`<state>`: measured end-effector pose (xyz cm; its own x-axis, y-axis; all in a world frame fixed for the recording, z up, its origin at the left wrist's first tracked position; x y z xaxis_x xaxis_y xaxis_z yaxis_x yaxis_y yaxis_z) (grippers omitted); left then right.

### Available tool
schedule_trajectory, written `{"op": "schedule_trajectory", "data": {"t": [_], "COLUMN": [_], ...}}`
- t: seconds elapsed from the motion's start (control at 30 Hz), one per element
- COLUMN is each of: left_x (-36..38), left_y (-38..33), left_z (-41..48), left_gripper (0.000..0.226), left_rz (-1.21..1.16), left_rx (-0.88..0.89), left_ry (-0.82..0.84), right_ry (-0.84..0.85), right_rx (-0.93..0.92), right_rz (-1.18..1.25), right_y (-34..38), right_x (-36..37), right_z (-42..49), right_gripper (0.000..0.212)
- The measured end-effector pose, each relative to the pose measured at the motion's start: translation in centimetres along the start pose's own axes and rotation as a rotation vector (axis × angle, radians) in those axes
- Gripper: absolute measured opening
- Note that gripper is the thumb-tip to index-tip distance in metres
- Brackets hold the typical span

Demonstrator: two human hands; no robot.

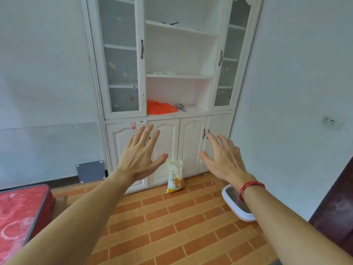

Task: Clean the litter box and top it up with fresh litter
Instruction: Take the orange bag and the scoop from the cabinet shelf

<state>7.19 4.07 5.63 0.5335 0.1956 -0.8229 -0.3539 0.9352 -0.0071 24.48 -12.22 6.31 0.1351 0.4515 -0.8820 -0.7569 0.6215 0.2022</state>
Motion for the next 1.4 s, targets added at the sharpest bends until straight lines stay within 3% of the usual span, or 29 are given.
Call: {"op": "schedule_trajectory", "data": {"t": [0.5, 0.8, 1.4], "left_x": [13.0, 21.0, 35.9], "left_y": [11.1, 13.9, 18.5], "left_z": [14.2, 21.7, 40.5], "left_gripper": [0.089, 0.087, 0.089], "left_rz": [-0.069, -0.09, -0.036], "left_rx": [0.008, 0.022, -0.087], "left_ry": [0.024, 0.068, 0.116], "right_ry": [0.039, 0.076, 0.143], "right_rx": [-0.006, 0.052, -0.022], "right_rz": [-0.082, -0.056, -0.015], "right_y": [0.3, -3.5, -12.4], "right_x": [12.4, 17.9, 28.9], "right_z": [17.9, 26.6, 50.1], "right_gripper": [0.064, 0.063, 0.064]}}
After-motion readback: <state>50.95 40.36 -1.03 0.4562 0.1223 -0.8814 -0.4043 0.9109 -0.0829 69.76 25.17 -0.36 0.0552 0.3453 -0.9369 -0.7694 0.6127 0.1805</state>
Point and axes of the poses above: each hand's wrist, its own z-axis towards the middle knuckle, its own x-axis out of the palm, y = z × x, the point moved 10 cm from there along z, towards the middle knuckle, and after that the axes turned 7 degrees about x, right-handed, at the moved point
